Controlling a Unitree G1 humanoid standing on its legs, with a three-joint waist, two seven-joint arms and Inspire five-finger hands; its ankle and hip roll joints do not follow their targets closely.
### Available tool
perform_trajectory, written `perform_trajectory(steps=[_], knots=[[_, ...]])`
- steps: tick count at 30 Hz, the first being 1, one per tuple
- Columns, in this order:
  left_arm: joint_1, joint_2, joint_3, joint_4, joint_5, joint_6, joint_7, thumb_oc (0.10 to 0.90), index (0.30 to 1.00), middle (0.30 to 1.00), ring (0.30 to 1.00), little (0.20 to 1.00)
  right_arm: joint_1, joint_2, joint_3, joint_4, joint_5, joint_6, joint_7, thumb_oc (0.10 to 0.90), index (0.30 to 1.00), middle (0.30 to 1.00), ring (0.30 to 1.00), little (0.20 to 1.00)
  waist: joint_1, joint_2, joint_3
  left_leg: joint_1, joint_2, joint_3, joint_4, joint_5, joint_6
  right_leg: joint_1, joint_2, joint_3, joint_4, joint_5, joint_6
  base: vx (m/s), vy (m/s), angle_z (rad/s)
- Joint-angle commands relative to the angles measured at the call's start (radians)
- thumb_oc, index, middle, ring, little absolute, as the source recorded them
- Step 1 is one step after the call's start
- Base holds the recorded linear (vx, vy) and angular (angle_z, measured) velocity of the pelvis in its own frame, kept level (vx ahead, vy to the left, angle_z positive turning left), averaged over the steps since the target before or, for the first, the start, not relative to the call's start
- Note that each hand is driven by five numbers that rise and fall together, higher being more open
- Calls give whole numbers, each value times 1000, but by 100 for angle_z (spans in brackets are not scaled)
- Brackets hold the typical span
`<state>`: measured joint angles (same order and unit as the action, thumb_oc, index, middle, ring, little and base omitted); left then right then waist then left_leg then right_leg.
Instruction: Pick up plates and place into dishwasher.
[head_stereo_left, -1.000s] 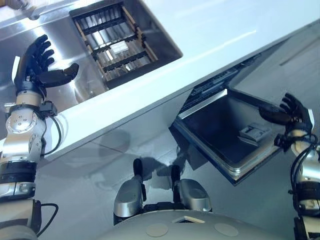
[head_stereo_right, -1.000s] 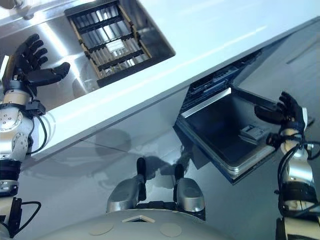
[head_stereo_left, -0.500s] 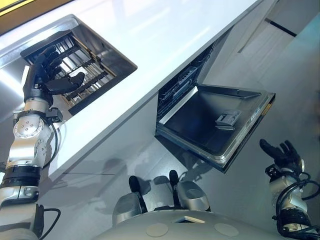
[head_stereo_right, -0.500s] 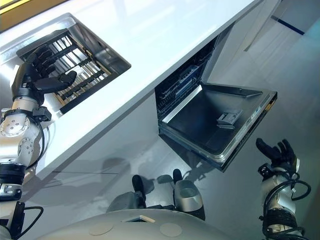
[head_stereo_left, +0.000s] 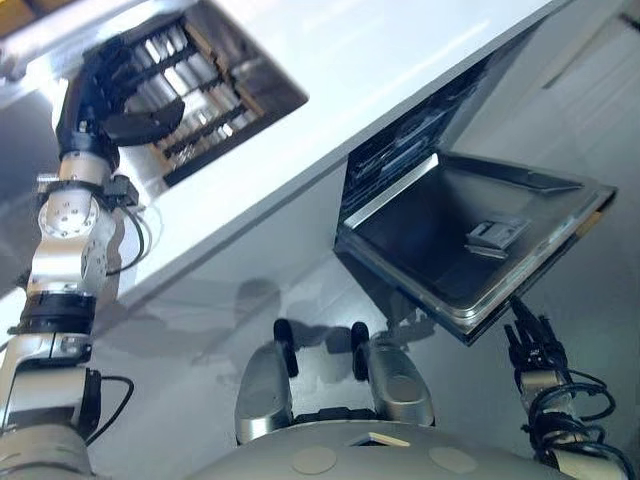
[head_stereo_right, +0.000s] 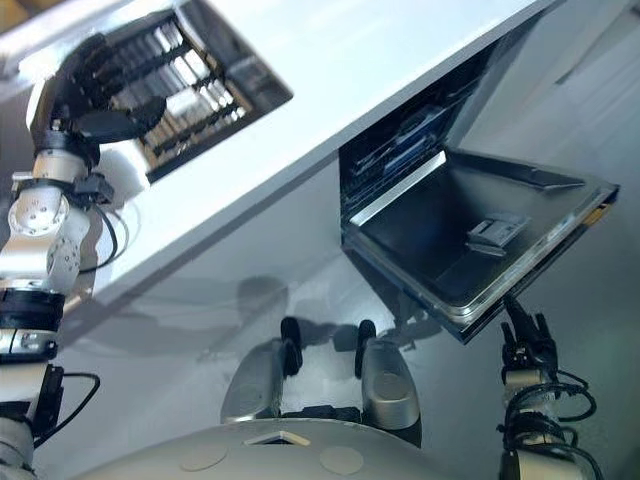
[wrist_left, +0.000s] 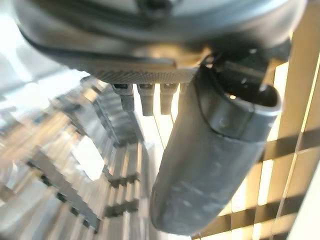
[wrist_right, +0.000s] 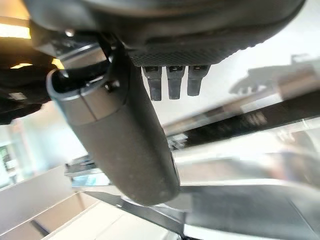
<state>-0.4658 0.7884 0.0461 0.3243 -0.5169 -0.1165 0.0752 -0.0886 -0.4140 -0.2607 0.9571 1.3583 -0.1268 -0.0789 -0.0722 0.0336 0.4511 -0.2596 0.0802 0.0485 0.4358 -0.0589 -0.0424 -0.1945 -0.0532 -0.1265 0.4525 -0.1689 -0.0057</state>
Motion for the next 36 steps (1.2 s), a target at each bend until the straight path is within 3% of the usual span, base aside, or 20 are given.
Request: perform_trajectory(steps=[1, 3, 6, 9, 15, 19, 23, 25, 28, 31, 36], knots=[[-115, 83, 7, -112, 4, -132, 65, 800, 900, 900, 900, 900, 2, -54, -25, 3, 126, -62, -68, 800, 900, 900, 900, 900, -8, -6, 2, -61, -110, 36, 83, -113, 57, -11, 53, -26, 101, -55, -15, -102, 124, 39], [-151, 90, -11, -174, 12, -111, 115, 800, 900, 900, 900, 900, -32, -62, -19, 11, 169, -71, -105, 800, 900, 900, 900, 900, -3, 6, 37, -96, -123, 22, 99, -105, 58, -62, 49, -24, 148, -58, -24, -146, 135, 38], [-185, 96, -24, -223, 28, -94, 162, 800, 900, 900, 900, 900, -67, -60, -3, 2, 226, -76, -65, 800, 900, 900, 900, 900, -1, 20, 69, -120, -139, 10, 110, -103, 63, -118, 38, -20, 198, -65, -28, -92, 146, 33], [-213, 96, -40, -238, 45, -82, 196, 800, 900, 900, 900, 900, -88, -38, 32, -21, 284, -64, 68, 800, 900, 900, 900, 900, 0, 28, 69, -144, -156, 4, 114, -111, 65, -168, 26, -13, 220, -72, -24, -35, 157, 16], [-270, 88, -75, -165, 50, -125, 225, 800, 900, 900, 900, 900, -143, -14, 132, -107, 335, 29, 401, 800, 900, 900, 900, 900, 7, 30, 69, -170, -167, 6, 97, -97, 65, -218, 17, -4, 200, -47, -17, -7, 147, 6], [-255, 76, -81, -145, 61, -163, 227, 800, 900, 900, 900, 900, -178, -3, 269, -354, 336, 43, 652, 800, 900, 900, 900, 900, 13, 19, 69, -157, -170, 12, 79, -101, 66, -213, 13, 3, 159, -32, -6, 13, 110, 1], [-215, 63, -73, -135, 75, -208, 229, 800, 900, 900, 900, 900, -194, 0, 400, -729, 264, -46, 830, 800, 900, 900, 900, 900, 7, 2, 69, -134, -170, 25, 48, -94, 69, -199, 18, 19, 93, 0, 11, 12, 91, -12], [-206, 55, -65, -115, 79, -232, 223, 800, 900, 900, 900, 900, -236, 10, 427, -935, 182, -83, 830, 800, 900, 900, 900, 900, 1, -4, 69, -123, -169, 35, 36, -94, 68, -190, 23, 29, 67, 11, 18, 4, 87, -43], [-229, 56, -57, -65, 63, -250, 197, 800, 900, 900, 900, 900, -344, -2, 429, -1097, 101, -99, 821, 800, 900, 900, 900, 900, -6, -5, 69, -108, -169, 44, 19, -85, 65, -183, 29, 39, 44, 26, 23, -11, 92, -24], [-260, 62, -59, -10, 18, -266, 174, 800, 900, 900, 900, 900, -430, -22, 408, -1159, 104, -173, 756, 800, 900, 900, 900, 900, -13, 1, 69, -87, -167, 53, 5, -83, 63, -172, 34, 47, 32, 29, 24, 0, 94, -32], [-243, 39, -25, 13, 10, -273, 163, 800, 900, 900, 900, 900, -448, 30, 327, -1212, 113, -196, 613, 800, 900, 900, 900, 900, -27, 3, 68, -39, -161, 69, -12, -87, 63, -136, 36, 56, 17, 30, 26, 29, 90, 31]])
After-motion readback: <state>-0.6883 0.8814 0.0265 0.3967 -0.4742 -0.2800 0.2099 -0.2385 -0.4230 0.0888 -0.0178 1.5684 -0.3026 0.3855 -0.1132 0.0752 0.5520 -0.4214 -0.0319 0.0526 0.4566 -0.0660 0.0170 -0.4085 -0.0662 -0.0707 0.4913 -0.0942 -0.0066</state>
